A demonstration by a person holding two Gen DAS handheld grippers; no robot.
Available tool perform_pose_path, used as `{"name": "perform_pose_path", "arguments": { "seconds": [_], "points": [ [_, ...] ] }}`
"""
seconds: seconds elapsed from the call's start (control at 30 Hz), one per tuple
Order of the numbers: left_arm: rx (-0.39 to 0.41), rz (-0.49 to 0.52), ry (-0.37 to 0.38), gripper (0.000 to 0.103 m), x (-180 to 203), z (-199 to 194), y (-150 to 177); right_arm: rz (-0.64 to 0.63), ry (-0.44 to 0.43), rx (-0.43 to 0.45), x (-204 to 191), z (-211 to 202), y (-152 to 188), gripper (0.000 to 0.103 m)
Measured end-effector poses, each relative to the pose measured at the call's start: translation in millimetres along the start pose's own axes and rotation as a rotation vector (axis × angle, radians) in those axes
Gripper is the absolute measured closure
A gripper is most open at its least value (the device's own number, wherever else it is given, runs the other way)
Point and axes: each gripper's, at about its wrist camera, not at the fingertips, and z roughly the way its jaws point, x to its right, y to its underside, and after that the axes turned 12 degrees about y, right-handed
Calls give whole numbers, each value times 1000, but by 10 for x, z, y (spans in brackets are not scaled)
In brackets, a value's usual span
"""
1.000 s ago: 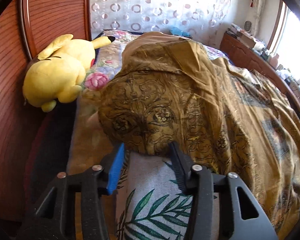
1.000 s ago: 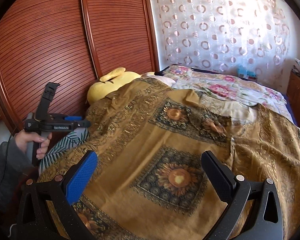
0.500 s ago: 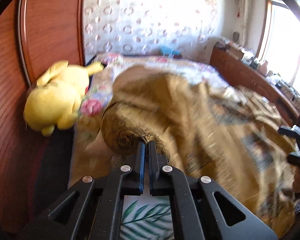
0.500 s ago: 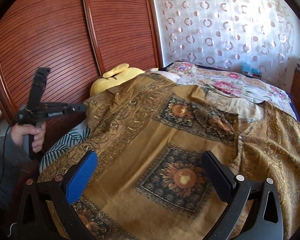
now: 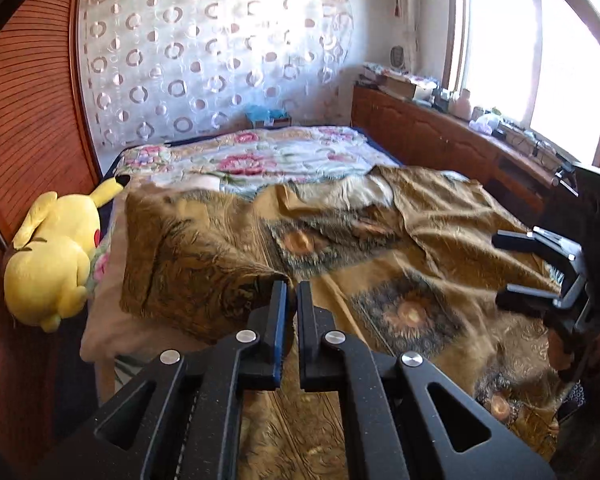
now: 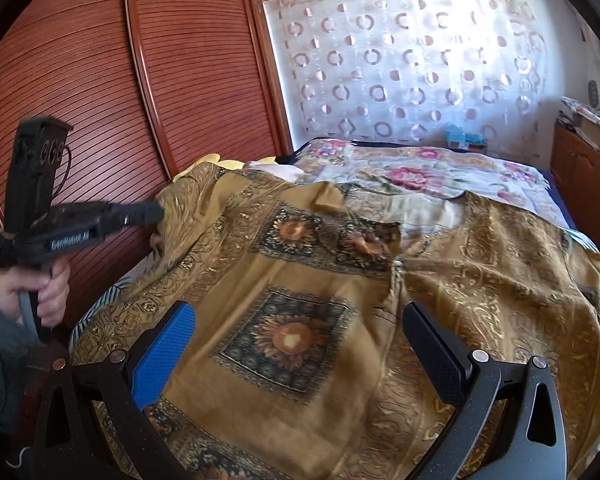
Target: Fold small clothes
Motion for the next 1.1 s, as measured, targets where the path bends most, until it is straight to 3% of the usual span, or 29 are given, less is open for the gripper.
{"name": "perform_pose_path", "arguments": {
  "seconds": [0.07,0.13,0.27,0.33,0.4,0.57,0.9,1.1],
  "points": [
    [7,-7,2,86,8,-51,36,4,3,-4,-3,8,29,0],
    [41,-17,-7,69,-20,-175,40,7,5,-6,-18,25,29,0],
    [104,-25,-36,47,-50,-397,48,9,2,-11,-25,48,-7,0],
    [126,-31,-67,22,-104,-498,82,-2,-2,-14,-35,51,-39,0],
    [145,-41,-93,17,-154,-571,128,-22,-8,-13,-77,57,-83,0],
    [175,-76,-160,14,-314,-716,275,-90,-46,0,-195,158,-258,4],
    [203,-154,-171,15,-535,-844,475,-263,-218,-30,-914,710,-640,39],
    [196,-162,-192,15,-581,-911,577,-332,-288,-87,-1357,1231,-761,42]
  ]
}}
